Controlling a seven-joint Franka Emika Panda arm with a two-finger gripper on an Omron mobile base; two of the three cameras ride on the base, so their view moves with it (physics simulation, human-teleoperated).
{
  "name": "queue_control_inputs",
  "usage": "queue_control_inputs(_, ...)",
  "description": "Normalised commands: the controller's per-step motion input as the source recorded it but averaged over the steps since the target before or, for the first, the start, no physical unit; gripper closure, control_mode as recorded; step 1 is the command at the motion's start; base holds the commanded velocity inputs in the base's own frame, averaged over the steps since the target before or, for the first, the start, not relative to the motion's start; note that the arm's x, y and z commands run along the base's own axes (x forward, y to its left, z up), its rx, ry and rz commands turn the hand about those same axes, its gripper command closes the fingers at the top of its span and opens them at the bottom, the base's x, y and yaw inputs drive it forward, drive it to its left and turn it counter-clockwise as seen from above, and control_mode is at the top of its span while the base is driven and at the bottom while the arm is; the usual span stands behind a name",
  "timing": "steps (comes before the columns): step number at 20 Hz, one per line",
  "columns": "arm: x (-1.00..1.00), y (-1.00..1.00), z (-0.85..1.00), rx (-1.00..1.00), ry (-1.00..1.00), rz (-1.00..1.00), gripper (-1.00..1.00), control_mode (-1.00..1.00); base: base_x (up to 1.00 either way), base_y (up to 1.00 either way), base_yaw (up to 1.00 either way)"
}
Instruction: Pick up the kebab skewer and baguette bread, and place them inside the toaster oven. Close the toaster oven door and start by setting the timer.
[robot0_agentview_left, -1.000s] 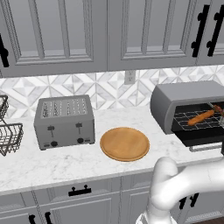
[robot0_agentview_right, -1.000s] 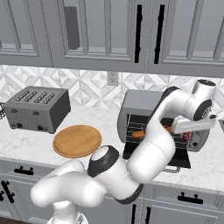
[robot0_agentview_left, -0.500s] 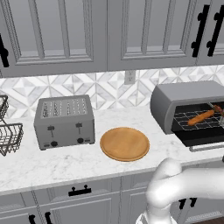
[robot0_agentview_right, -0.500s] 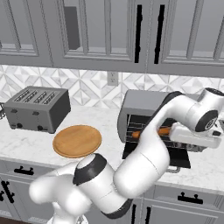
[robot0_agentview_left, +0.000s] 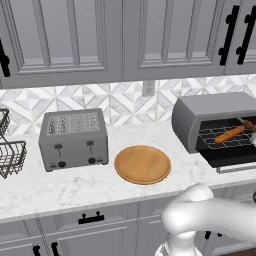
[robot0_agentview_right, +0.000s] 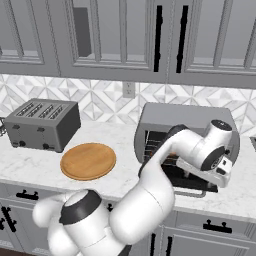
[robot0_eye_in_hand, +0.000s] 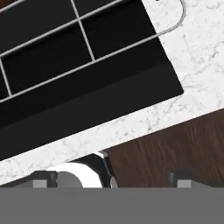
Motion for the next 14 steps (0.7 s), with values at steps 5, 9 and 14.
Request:
queue_control_inputs(5, 0.24, 0.12, -0.37, -0.07, 0.0, -0.21, -1.0, -1.0, 0.0, 0.0, 0.0)
queue_control_inputs(9, 0.41, 0.12, -0.4, -0.09, 0.0, -0.12, -1.0, -1.0, 0.0, 0.0, 0.0)
queue_control_inputs(14, 0.47, 0.0, -0.29, -0.09, 0.0, -0.02, -1.0, -1.0, 0.0, 0.0, 0.0)
